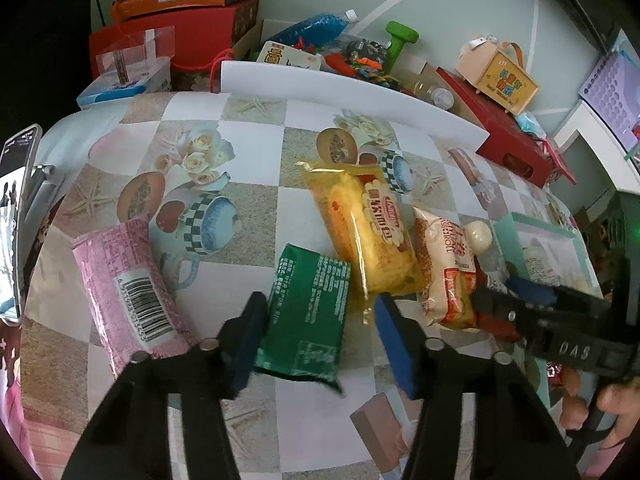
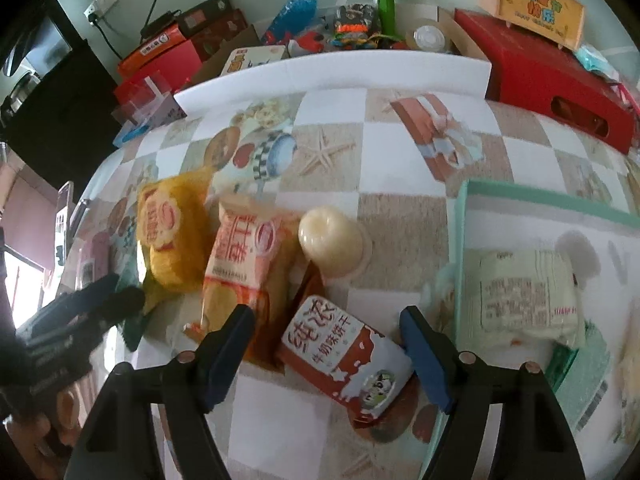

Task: Organize snacks
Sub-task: 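Grasp the green biscuit pack with the left tool while the right grasps the red-white milk biscuit pack, then lift both held packs off the table, then carry both packs over the tray and open both tools to drop them, then move both open tools back over the remaining snacks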

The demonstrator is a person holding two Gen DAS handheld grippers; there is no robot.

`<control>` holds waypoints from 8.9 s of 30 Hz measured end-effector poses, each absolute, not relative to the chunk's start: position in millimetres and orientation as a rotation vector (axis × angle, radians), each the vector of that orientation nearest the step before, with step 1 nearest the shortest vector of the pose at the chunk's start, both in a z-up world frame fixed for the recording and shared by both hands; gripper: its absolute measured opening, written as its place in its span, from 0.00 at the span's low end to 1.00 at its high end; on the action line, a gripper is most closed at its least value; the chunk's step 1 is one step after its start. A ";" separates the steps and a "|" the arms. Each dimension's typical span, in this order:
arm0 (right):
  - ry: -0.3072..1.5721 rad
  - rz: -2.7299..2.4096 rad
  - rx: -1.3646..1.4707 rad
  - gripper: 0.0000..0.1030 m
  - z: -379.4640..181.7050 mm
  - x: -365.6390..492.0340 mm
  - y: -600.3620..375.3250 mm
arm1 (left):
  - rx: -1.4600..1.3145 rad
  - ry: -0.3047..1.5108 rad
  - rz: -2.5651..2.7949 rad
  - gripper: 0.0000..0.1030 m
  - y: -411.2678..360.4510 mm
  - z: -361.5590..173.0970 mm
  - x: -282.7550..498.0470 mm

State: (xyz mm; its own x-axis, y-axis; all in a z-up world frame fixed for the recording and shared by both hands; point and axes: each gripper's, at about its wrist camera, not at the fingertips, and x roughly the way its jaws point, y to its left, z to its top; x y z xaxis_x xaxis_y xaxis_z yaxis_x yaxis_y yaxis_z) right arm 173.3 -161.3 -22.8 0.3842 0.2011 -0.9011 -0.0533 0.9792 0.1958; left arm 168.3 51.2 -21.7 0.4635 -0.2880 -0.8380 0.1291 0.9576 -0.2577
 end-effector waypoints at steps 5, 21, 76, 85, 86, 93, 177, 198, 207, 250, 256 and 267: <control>1.177 0.154 0.123 0.75 -21.8 163.1 -156.5 | -0.152 1.075 -0.264 0.43 48.8 -20.9 166.9; 1.196 0.133 0.104 0.73 -23.0 123.7 -148.0 | -0.164 1.122 -0.261 0.30 51.5 -20.2 164.2; 1.219 0.174 -0.065 0.73 -17.8 78.8 -142.0 | -0.082 1.229 -0.206 0.42 42.5 -28.5 121.3; 1.205 0.125 0.015 0.47 -20.5 88.8 -155.3 | -0.087 1.233 -0.204 0.42 39.9 -30.3 123.8; 1.205 0.120 0.023 0.46 -20.8 89.8 -156.3 | -0.088 1.234 -0.203 0.42 39.7 -30.8 124.2; 1.227 0.108 0.023 0.45 -27.0 94.9 -151.5 | -0.082 1.232 -0.199 0.42 37.8 -34.4 128.6; 1.039 -0.335 0.410 0.42 21.6 46.1 -361.3 | 0.066 1.065 -0.636 0.62 -204.8 18.4 138.6; 1.040 -0.371 0.385 0.91 22.6 45.4 -361.8 | 0.057 1.010 -0.501 0.98 -172.2 21.6 138.2; 1.017 -0.381 0.375 1.00 23.3 44.3 -361.7 | 0.043 0.987 -0.461 1.00 -161.8 22.5 136.8; 0.958 -0.057 0.146 1.00 47.7 93.4 -201.5 | -0.056 0.925 -0.097 1.00 28.9 37.0 116.1; 0.970 -0.007 0.113 1.00 41.8 99.2 -173.1 | -0.103 0.938 -0.043 1.00 54.1 32.2 122.9; 0.980 0.024 0.086 1.00 35.5 109.0 -145.3 | -0.231 0.991 -0.032 1.00 100.9 18.0 141.7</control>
